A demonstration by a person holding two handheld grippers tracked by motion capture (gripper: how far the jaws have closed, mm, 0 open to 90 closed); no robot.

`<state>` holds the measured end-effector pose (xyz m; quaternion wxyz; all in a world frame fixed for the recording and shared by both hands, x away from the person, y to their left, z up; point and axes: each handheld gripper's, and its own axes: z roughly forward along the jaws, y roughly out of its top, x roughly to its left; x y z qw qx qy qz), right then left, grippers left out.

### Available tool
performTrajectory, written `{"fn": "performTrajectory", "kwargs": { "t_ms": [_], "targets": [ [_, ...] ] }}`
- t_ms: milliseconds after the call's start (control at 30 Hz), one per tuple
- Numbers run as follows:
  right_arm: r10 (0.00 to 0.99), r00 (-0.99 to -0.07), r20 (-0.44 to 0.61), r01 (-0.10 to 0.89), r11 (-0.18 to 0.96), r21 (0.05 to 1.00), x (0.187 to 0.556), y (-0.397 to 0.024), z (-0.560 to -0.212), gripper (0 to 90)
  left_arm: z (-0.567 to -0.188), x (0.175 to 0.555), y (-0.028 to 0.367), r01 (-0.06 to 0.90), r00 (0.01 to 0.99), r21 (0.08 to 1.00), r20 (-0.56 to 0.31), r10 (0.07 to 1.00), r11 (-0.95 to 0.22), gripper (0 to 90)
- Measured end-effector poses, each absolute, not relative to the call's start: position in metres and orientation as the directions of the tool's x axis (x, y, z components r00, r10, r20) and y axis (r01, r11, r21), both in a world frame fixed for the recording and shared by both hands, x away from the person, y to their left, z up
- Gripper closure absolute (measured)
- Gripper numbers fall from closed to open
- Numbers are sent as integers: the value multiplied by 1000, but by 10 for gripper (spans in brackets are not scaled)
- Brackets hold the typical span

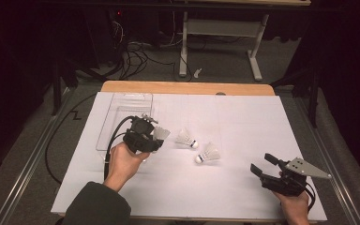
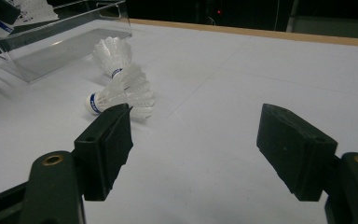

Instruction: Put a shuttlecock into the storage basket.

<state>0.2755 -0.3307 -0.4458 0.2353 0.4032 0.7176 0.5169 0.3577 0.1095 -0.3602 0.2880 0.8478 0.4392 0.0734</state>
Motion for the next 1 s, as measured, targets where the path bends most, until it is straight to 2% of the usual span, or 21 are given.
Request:
{"fn": "performTrajectory", "kwargs": {
  "t_ms": [1000],
  "targets": [
    [820, -566, 80, 336, 141, 931, 276, -331, -446, 269, -349, 381, 134, 726, 541, 565, -118, 833, -392, 682]
  ]
}}
